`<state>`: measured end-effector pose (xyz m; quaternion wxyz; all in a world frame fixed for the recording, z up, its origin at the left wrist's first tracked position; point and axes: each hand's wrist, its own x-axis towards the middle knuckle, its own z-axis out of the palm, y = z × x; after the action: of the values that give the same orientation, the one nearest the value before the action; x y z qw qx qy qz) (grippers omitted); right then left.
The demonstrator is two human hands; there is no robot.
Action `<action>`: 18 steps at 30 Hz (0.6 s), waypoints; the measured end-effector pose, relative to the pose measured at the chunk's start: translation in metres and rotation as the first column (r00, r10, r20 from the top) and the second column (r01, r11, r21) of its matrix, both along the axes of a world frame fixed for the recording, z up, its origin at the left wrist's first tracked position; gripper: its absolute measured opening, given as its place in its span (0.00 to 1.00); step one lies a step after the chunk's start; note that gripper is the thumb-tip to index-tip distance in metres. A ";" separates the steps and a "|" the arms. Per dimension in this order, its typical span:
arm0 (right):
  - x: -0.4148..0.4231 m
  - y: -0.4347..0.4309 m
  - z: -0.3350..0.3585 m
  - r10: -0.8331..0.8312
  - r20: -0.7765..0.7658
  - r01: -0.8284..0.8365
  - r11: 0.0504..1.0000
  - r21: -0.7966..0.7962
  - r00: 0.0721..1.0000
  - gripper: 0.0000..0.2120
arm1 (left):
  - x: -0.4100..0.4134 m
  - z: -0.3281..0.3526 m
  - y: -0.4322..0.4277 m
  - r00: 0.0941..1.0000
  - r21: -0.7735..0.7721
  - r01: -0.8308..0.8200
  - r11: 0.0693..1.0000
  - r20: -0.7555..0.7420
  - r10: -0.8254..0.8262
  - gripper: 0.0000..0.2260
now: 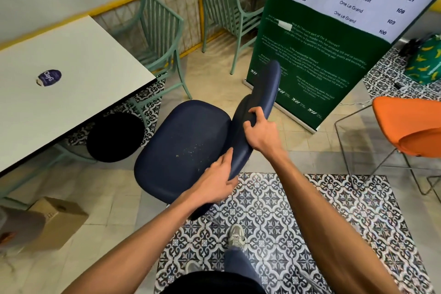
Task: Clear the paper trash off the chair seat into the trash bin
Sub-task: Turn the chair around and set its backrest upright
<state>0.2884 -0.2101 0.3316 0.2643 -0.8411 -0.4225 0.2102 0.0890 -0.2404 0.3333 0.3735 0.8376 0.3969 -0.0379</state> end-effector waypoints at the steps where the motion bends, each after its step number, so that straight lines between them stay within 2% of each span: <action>1: -0.011 -0.005 -0.002 0.005 -0.003 -0.005 1.000 0.013 1.000 0.15 | -0.012 -0.001 -0.002 1.000 0.003 0.008 1.000 0.000 -0.008 0.38; 5: -0.041 -0.025 -0.009 0.077 -0.029 -0.076 0.997 0.031 0.997 0.15 | -0.045 -0.005 -0.011 1.000 0.015 -0.015 1.000 -0.003 0.015 0.36; 8: -0.038 -0.034 -0.016 0.142 0.191 -0.134 0.989 -0.057 0.971 0.17 | -0.047 -0.004 -0.023 0.997 0.126 -0.058 0.990 -0.035 0.063 0.33; 10: -0.026 -0.034 -0.017 0.196 0.284 -0.184 0.981 -0.068 0.939 0.17 | -0.043 0.000 -0.029 0.991 0.223 -0.097 0.970 -0.067 0.114 0.31; 12: -0.004 -0.032 -0.015 0.265 0.399 -0.279 0.960 -0.023 0.878 0.16 | -0.031 0.006 -0.033 0.976 0.328 -0.137 0.935 -0.116 0.184 0.30; 14: 0.026 -0.024 -0.018 0.357 0.516 -0.418 0.908 0.003 0.779 0.16 | -0.015 0.009 -0.035 0.957 0.442 -0.142 0.886 -0.167 0.236 0.28; 18: 0.080 0.020 -0.013 0.545 0.552 -0.638 0.769 -0.030 0.631 0.23 | 0.035 0.013 -0.020 0.922 0.558 -0.138 0.818 -0.228 0.312 0.26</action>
<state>0.3683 -0.1905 0.3190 0.1226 -0.6531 -0.7473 0.0081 0.1236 -0.2602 0.3463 0.0616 0.8377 0.5425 -0.0122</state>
